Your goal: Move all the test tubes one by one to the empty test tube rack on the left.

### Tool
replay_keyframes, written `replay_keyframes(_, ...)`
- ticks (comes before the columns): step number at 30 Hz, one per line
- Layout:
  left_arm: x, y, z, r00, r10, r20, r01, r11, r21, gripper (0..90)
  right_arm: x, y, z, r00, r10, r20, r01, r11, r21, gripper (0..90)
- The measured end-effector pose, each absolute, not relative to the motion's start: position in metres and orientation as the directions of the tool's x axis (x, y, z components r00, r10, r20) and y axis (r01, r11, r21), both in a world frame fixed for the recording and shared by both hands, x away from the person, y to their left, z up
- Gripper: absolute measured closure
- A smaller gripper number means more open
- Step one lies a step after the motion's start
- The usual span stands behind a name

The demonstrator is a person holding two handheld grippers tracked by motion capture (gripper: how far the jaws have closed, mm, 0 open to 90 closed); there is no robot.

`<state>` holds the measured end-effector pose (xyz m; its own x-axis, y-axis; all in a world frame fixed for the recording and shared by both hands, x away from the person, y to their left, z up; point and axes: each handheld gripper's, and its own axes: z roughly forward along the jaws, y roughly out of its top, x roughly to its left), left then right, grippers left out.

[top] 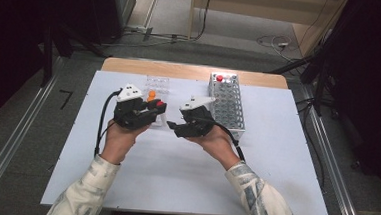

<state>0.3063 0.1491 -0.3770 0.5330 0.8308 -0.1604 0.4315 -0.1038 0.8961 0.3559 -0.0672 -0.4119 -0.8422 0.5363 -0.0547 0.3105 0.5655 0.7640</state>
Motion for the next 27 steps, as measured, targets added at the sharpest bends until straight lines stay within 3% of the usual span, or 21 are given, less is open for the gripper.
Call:
replay_keyframes(15, 0.315, 0.189, -0.361, 0.425, 0.894, -0.142, 0.415, -0.053, 0.908, 70.5, 0.361, -0.081, -0.411, -0.822, 0.567, -0.055, 0.326, 0.548, 0.77, 32.4)
replay_keyframes(27, 0.35, 0.199, -0.364, 0.349, 0.93, -0.113, 0.425, -0.05, 0.904, 70.5, 0.365, -0.093, -0.406, -0.804, 0.591, -0.063, 0.332, 0.534, 0.778, 32.6)
